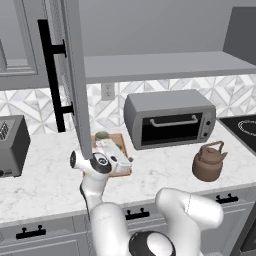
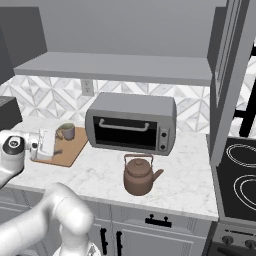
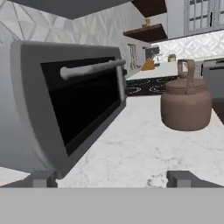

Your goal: Pick the kettle from the counter and place it on the tray. Then pick the mug from the cabinet and place it on the tray. Then close the cabinet doors.

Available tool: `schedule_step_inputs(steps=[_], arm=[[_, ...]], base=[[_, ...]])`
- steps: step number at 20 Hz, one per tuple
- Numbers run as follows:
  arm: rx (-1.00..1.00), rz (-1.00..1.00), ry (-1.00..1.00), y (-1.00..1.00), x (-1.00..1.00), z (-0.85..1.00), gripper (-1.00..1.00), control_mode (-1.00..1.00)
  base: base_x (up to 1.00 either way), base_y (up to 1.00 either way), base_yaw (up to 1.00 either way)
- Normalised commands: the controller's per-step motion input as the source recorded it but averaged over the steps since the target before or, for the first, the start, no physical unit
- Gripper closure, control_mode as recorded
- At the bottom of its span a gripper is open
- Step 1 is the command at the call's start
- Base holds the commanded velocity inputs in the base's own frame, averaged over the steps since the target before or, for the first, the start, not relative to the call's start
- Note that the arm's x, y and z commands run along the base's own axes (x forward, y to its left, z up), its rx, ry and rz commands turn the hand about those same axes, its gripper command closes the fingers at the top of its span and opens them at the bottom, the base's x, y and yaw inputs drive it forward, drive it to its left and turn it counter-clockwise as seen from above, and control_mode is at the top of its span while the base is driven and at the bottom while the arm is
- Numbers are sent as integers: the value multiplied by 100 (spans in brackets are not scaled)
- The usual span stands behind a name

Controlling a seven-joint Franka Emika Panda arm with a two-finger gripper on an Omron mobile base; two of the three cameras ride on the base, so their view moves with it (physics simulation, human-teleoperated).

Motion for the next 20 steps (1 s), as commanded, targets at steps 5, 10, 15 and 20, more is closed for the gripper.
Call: schedule_step_inputs(steps=[5,10,15,20], arm=[[12,-25,0,-74,-8,17,-100,-100],[14,-23,0,-76,-6,5,-100,-100],[13,-18,0,-91,-11,0,-100,-100],[10,-15,-4,-79,-5,0,-100,-100]], base=[[0,0,0],[0,0,0],[0,0,0],[0,0,0]])
